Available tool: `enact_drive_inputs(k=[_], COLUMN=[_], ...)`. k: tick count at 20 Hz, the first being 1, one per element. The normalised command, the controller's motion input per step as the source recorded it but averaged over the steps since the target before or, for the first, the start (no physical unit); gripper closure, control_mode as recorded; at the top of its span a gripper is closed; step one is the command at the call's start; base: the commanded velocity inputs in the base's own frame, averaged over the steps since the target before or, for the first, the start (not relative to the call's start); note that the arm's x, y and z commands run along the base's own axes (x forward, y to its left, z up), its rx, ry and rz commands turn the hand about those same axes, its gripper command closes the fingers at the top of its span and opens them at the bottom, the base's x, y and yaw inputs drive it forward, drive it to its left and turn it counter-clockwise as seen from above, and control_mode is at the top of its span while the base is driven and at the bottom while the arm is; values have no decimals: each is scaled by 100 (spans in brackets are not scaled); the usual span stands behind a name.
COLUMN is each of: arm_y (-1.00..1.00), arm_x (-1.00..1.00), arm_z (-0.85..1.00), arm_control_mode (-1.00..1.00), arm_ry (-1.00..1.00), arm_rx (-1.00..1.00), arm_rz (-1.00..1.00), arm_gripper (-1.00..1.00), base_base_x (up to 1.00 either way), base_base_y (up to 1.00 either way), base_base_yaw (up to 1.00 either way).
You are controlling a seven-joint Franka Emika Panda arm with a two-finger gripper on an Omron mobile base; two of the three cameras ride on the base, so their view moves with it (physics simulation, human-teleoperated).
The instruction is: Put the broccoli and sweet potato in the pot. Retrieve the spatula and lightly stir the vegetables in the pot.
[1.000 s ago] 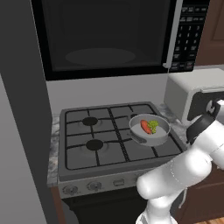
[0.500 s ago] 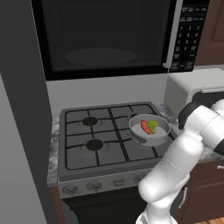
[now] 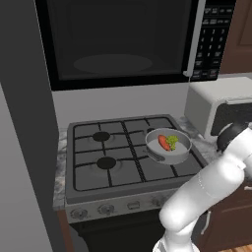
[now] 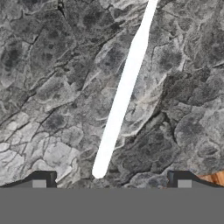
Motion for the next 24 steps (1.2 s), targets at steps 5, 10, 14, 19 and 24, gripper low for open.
enact_drive_inputs(k=[5, 10, 14, 19, 24], arm_y=[0, 0, 0, 0, 1], arm_x=[10, 0, 0, 0, 0], arm_z=[-40, -3, -6, -20, -13], arm_control_mode=[-100, -100, -100, -100, -100], arm_ry=[1, 0, 0, 0, 4], arm_rx=[0, 0, 0, 0, 0], arm_rz=[0, 0, 0, 0, 0], arm_gripper=[-100, -100, -100, -100, -100], base_base_x=[0, 0, 0, 0, 0], base_base_y=[0, 0, 0, 0, 0], base_base_yaw=[0, 0, 0, 0, 0])
